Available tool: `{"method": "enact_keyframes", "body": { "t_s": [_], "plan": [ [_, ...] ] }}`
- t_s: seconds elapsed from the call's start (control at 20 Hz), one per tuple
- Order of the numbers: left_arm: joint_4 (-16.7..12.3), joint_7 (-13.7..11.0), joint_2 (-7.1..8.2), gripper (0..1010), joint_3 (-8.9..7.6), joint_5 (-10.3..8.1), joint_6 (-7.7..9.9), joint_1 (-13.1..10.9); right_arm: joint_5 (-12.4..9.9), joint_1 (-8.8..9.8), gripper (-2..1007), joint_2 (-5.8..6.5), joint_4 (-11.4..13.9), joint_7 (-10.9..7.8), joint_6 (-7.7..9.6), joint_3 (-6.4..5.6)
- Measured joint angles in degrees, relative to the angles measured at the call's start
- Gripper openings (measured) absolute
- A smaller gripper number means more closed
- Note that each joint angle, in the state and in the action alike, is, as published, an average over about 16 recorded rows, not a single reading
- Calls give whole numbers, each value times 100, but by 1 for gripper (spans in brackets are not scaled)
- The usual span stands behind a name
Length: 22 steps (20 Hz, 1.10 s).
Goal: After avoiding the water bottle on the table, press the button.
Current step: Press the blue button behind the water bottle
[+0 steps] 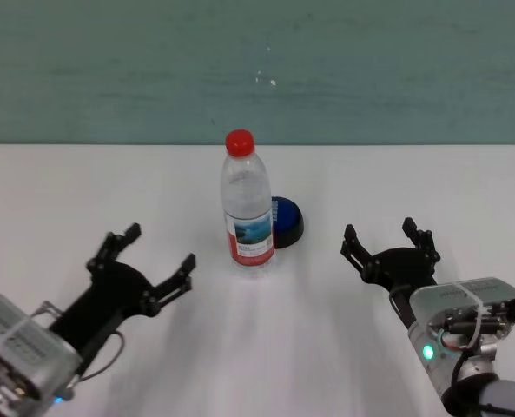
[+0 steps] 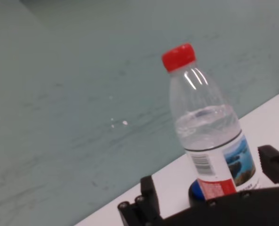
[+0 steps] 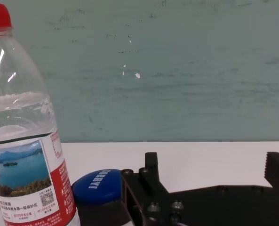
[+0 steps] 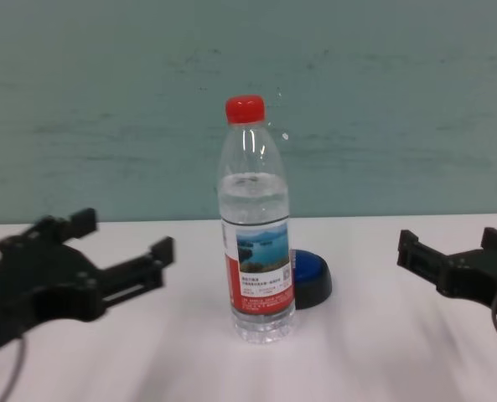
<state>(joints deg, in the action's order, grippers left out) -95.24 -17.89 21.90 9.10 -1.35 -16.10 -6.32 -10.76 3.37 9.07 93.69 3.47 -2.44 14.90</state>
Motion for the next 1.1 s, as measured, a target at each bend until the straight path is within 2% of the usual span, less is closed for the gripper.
{"method": "enact_keyframes", "body": {
  "t_s": [0.25, 0.5, 0.8, 1.1],
  "plan": [
    [-168, -124, 216, 1000, -203, -169, -102, -153, 0, 0, 1003, 0, 0, 0, 0, 0],
    [-141, -286, 383, 1000, -332, -309, -258, -141, 0, 0, 1003, 0, 0, 0, 0, 0],
    [-10, -424, 506, 1000, -398, -399, -407, -37, 0, 0, 1003, 0, 0, 0, 0, 0],
    [173, -478, 558, 1000, -478, -490, -498, 94, 0, 0, 1003, 0, 0, 0, 0, 0]
  ]
}}
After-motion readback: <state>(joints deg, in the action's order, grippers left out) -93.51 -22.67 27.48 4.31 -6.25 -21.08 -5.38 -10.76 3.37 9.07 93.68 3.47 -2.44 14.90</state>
